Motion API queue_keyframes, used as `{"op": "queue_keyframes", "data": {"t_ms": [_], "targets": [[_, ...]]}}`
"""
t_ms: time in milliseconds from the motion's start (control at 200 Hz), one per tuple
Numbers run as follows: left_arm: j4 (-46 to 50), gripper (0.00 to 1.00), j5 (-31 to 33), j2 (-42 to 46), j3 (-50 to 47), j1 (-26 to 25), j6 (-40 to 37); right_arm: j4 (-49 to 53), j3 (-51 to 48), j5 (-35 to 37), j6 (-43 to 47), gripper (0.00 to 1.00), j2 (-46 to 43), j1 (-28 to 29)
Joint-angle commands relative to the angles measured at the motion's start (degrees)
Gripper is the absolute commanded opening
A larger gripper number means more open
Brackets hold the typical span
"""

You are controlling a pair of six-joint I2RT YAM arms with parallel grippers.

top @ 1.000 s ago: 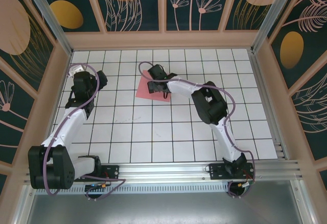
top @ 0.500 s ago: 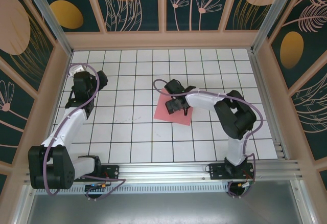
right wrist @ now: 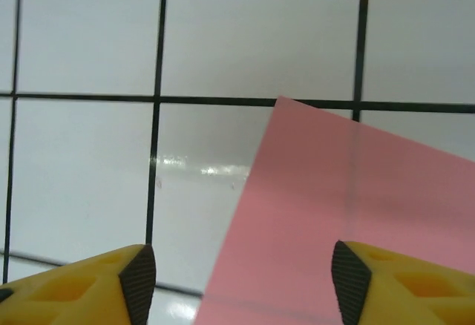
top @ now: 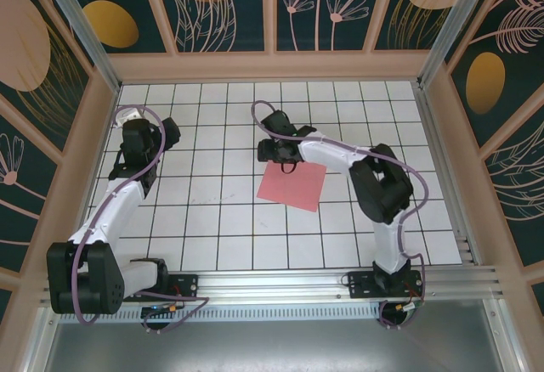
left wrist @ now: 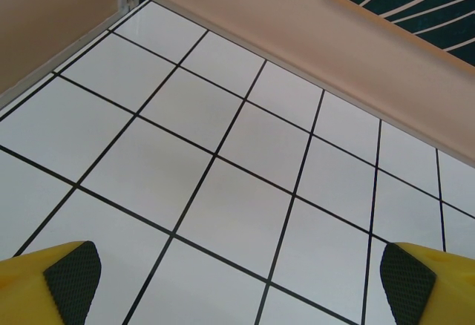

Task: Fold a paper plane with a square sheet of paper (pick it up from the middle)
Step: Move the square sheet of paper to the center of the table.

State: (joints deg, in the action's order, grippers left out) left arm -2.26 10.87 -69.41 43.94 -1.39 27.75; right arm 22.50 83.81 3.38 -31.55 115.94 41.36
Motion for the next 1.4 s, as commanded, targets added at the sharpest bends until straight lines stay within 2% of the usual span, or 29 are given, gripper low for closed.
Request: {"op": "queue_keyframes", "data": {"t_ms": [0,280,395,495,701,821,891,976,1016,1091,1146,1396], "targets": [[0.92,0.99,-0.59,0.06,1.24,0.53,0.49,0.07,2.81,-1.85,-4.14,0.63,3.65,0.45],[0.86,0.99,-0.84,-0.18,1.07,0.52,0.47,1.17,4.83,-2.31,-3.43,0.62,7.95,0.38],[1.11,0.98,-0.91,-0.28,1.24,0.51,0.22,1.65,2.5,-8.36,-1.41,0.63,8.14,0.84],[1.21,0.99,-1.11,-0.4,1.49,0.49,0.2,4.2,-2.06,-10.16,2.51,0.63,6.32,2.16],[2.44,0.98,-2.39,-0.8,2.26,0.51,1.06,5.8,-18.23,-15.95,9.14,0.63,-3.37,4.33],[4.81,0.99,-3.64,-1.36,3.74,0.51,1.23,6.43,-21.68,-16.38,9.66,0.63,-7.57,4.45],[5.42,0.99,-4.55,-1.3,4.12,0.53,1.34,7.36,-19.69,-13.55,7.98,0.64,-9.91,4.44],[5.47,0.99,-5.14,-0.85,4.05,0.51,1.32,8.76,-15.91,-8.65,4.84,0.7,-13.5,4.43],[5.66,0.99,-5.24,-0.67,4.11,0.51,1.4,9.27,-15.08,-5.78,2.8,0.75,-15.48,4.43],[6.19,0.99,-5.41,-0.45,4.21,0.52,1.6,11.35,-15.4,-0.45,-1.33,0.91,-18.24,4.14],[6.32,0.98,-5.85,-0.47,4.31,0.44,1.77,13.0,-16.64,1.19,-2.97,0.98,-19.28,3.59],[6.39,0.98,-7.11,-0.88,4.37,0.51,2.26,16.25,-21.4,2.6,-4.85,0.99,-20.38,2.91]]}}
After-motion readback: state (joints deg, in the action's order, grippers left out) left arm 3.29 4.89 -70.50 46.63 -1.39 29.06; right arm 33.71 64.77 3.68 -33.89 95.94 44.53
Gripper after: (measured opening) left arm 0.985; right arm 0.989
